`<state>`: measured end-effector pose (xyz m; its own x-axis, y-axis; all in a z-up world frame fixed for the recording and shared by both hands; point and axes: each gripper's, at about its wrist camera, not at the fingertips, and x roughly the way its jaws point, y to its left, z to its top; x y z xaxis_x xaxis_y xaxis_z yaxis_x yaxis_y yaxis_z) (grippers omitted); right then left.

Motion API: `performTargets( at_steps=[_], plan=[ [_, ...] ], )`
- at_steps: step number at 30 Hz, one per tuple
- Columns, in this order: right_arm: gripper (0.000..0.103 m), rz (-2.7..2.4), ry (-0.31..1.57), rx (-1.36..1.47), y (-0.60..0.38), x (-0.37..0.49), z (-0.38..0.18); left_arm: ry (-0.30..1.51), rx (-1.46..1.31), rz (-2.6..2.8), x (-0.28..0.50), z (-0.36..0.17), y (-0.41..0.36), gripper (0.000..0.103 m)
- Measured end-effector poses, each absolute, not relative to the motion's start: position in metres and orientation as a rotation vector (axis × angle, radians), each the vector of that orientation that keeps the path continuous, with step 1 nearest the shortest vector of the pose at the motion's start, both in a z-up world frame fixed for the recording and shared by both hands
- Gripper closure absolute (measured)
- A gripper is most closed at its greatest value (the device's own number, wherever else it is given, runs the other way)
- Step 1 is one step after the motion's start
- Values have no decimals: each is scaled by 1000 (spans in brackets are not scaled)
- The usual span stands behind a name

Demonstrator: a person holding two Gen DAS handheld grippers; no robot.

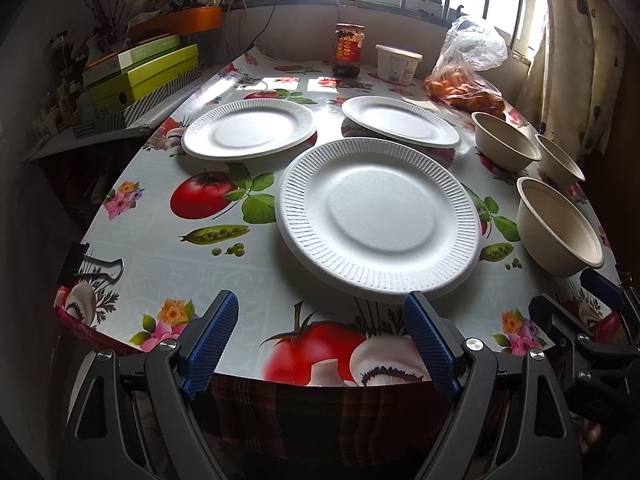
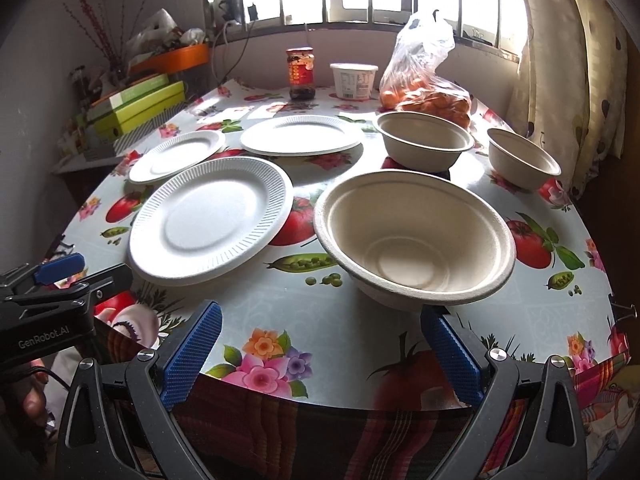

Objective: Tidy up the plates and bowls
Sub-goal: 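Reach the right tool to the large beige bowl and grasp its rim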

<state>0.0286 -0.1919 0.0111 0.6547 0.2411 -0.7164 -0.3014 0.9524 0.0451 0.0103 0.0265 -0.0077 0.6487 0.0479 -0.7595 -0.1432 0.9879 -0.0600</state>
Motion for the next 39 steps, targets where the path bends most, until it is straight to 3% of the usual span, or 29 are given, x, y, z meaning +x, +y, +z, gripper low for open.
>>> performTargets(
  at_steps=[22, 39],
  plan=[
    [2, 452, 678, -212, -139, 36, 21, 888, -172, 160, 27, -13, 54, 18],
    [7, -1, 676, -336, -184, 74, 8, 906, -174, 156, 42, -15, 58, 18]
  ],
)
